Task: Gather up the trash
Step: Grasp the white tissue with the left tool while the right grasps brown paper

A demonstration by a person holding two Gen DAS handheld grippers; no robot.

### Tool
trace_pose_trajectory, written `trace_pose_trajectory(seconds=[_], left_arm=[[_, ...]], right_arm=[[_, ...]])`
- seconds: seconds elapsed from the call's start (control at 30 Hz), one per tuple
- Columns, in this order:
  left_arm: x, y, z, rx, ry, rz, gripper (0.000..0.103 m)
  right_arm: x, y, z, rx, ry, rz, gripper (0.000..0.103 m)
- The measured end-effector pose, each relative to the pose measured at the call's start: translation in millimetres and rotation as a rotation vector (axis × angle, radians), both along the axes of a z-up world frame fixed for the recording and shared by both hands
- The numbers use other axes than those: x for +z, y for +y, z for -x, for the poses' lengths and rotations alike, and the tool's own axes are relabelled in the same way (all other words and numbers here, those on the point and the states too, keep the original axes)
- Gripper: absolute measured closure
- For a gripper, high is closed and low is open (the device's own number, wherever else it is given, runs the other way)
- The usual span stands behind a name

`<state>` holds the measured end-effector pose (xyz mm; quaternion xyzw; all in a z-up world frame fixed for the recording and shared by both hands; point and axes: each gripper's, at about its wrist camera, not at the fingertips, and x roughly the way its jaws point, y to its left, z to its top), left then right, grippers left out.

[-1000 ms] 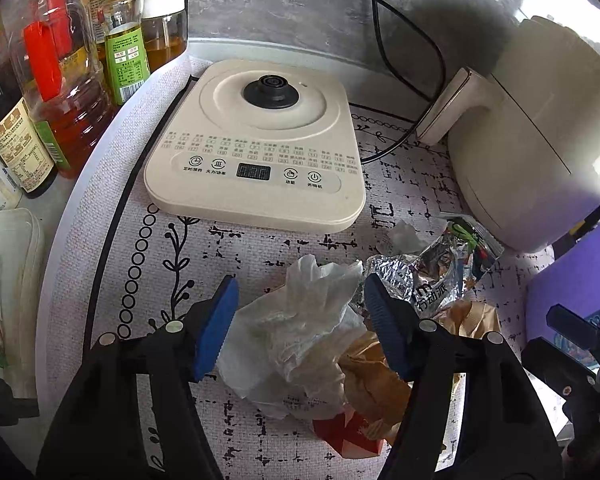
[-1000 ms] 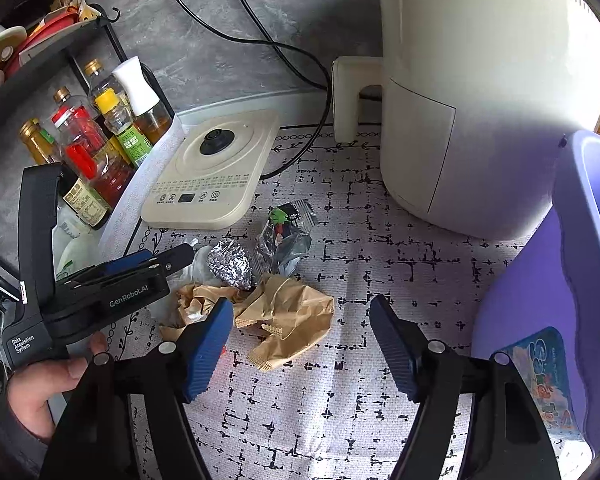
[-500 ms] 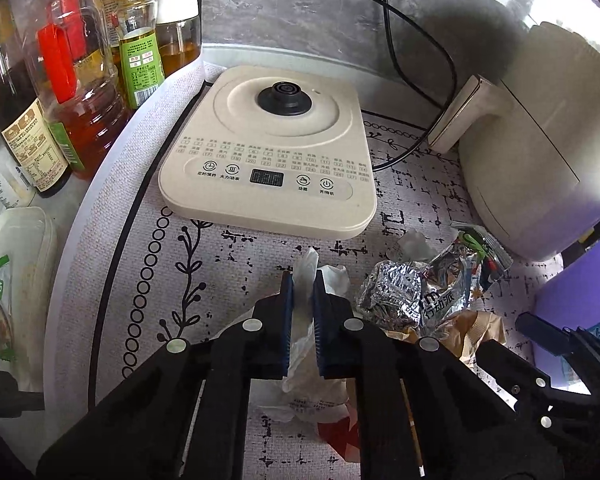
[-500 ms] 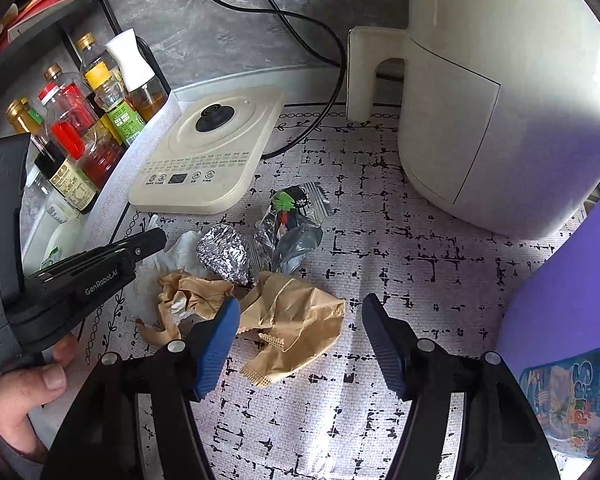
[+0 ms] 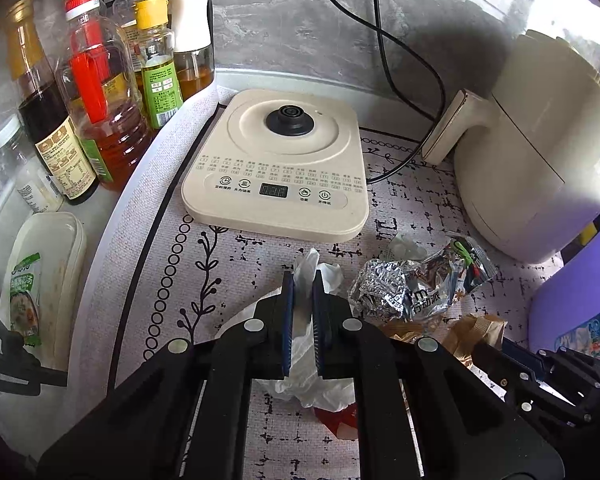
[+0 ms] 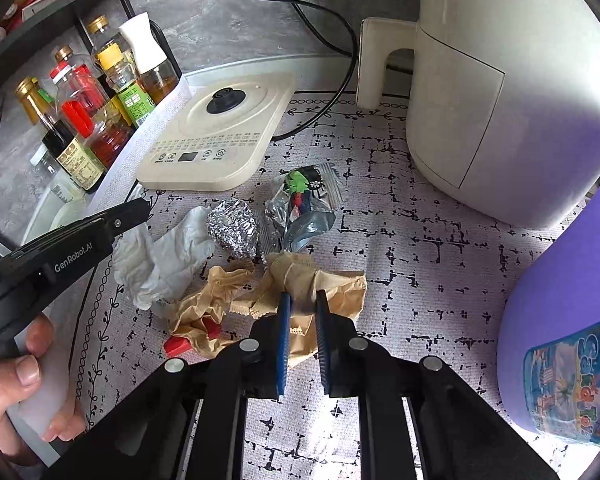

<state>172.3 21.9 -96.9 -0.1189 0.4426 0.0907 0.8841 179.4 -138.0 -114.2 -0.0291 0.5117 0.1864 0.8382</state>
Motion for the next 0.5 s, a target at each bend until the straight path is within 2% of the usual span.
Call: trace_pose_trajectory(seconds=[0.5], left_arm=[[57, -25, 46, 0.035, -0.116, -0.073, 0.094]], right_arm=[[65, -34, 43, 0.005, -0.138, -0.114, 0.090]])
